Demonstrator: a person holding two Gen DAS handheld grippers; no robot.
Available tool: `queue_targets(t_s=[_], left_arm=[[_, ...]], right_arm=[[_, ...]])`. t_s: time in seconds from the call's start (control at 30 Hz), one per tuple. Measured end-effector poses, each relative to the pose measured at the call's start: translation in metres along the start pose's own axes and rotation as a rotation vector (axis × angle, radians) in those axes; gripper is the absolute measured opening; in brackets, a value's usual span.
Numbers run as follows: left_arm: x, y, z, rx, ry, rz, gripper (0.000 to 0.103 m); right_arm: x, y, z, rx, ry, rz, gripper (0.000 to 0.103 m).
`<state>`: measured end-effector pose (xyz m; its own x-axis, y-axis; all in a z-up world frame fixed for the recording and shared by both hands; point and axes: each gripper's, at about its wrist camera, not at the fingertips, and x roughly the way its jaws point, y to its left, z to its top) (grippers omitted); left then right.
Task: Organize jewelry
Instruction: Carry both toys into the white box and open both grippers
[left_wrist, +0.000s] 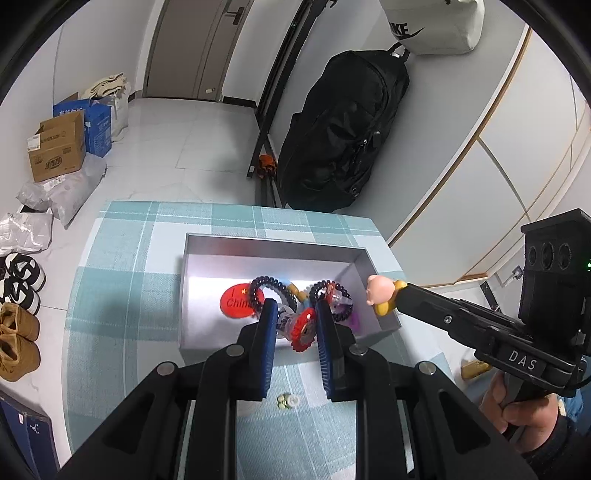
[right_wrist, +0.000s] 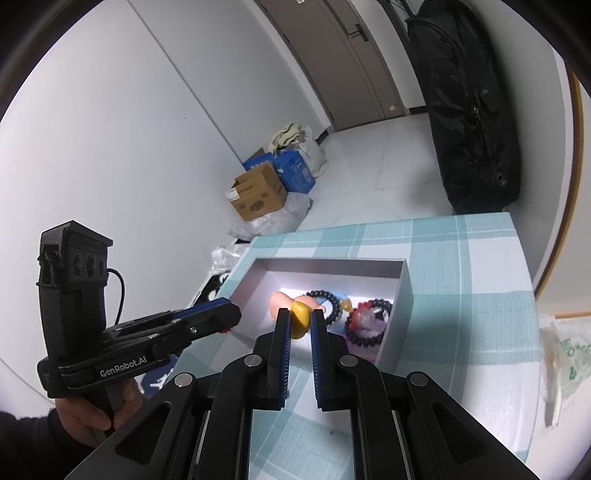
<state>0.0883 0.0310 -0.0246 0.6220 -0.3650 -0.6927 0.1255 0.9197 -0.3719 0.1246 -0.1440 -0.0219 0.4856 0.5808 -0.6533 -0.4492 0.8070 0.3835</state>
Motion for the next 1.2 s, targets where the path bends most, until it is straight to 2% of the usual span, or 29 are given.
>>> queue_targets(t_s=[0.7,1.13,1.2], left_arm=[[0.050,0.018,0.026,-0.044,0.092,-0.045,0.016],[0.053,0.017,0.026,-0.051,0.099,-0.063,0.017],[0.054,0.017,0.027,-0.066,0.105,-0.054,0.017]], right_arm=[[0.037,-0.029,0.024,0.015,0.042,0.013,0.010],[0.044,-0.033,0.024,0.014,0.070,0.009,0.010],[0.044,-0.032,0.024,0.013,0.068,0.005,0.013]])
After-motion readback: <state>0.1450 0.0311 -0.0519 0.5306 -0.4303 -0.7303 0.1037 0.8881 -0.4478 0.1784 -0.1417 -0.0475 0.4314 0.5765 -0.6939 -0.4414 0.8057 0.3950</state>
